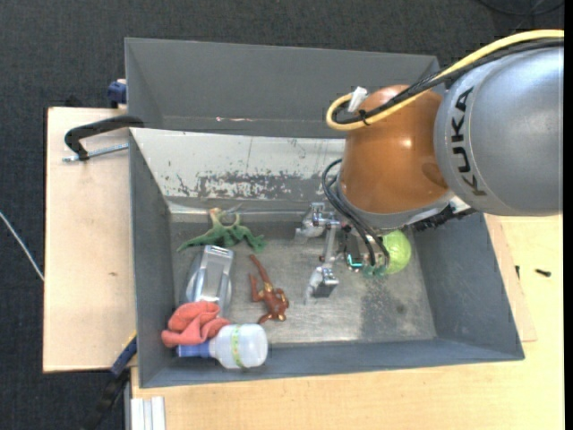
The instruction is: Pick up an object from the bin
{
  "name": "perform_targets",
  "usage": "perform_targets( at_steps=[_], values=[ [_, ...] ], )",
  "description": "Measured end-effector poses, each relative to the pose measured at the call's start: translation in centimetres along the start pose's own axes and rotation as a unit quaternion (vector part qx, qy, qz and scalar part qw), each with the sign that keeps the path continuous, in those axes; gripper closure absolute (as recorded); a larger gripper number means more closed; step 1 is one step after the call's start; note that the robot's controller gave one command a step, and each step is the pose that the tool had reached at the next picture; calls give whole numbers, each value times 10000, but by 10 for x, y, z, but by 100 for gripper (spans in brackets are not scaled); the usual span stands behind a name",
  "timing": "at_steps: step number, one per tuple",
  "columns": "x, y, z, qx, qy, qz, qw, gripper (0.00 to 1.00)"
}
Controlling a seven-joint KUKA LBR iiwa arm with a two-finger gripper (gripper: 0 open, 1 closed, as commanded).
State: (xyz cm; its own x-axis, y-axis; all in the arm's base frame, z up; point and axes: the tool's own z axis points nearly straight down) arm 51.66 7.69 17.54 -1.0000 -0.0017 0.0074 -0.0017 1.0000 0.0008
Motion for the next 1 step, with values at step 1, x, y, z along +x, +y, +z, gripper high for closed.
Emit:
perform_targets(
  at_steps=[1],
  values=[
    [-1,0,-4,-3,-36,6,10000,0]
  ],
)
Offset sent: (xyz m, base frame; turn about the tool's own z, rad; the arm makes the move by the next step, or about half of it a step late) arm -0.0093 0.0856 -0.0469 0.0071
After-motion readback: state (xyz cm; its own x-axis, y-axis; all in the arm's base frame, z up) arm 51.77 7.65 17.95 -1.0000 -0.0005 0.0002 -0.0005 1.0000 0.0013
